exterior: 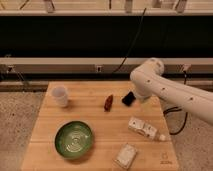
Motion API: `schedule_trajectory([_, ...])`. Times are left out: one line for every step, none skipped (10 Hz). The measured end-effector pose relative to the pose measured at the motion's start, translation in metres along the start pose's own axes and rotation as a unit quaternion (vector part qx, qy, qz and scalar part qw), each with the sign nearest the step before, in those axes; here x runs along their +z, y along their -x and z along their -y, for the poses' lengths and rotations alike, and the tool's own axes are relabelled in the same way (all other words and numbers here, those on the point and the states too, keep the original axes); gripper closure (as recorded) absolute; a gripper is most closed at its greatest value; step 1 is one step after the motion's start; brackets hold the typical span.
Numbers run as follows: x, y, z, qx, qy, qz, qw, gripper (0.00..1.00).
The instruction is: Drag the pepper across the table
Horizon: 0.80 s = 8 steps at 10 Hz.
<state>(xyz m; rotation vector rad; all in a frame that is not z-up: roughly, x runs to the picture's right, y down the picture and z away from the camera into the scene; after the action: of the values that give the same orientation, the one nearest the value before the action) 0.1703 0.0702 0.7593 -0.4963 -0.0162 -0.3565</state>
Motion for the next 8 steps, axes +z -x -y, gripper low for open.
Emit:
schedule_trajectory([0.002,0.002,0.003,-0.008,-0.001,0.001,1.0,0.2])
schedule_trajectory([0.003,0.001,0.004,-0.015,-0.003,0.001,0.9999,0.2])
schedule_trajectory([0.006,0.0,0.004,-0.026,-0.004,0.002,0.9997,0.2])
schedule_trajectory([0.009,0.003,0.007,-0.038,-0.006,0.003,0.9992,0.2])
schedule_trajectory([0.011,0.006,0.011,-0.045,-0.009,0.004,0.9989,0.2])
schedule_trajectory([0.013,0.008,0.014,-0.051,-0.011,0.005,0.9986,0.2])
schedule_trajectory([0.014,0.008,0.015,-0.057,-0.013,0.006,0.9982,0.2])
schedule_trajectory([0.016,0.009,0.018,-0.068,-0.016,0.006,0.9975,0.2])
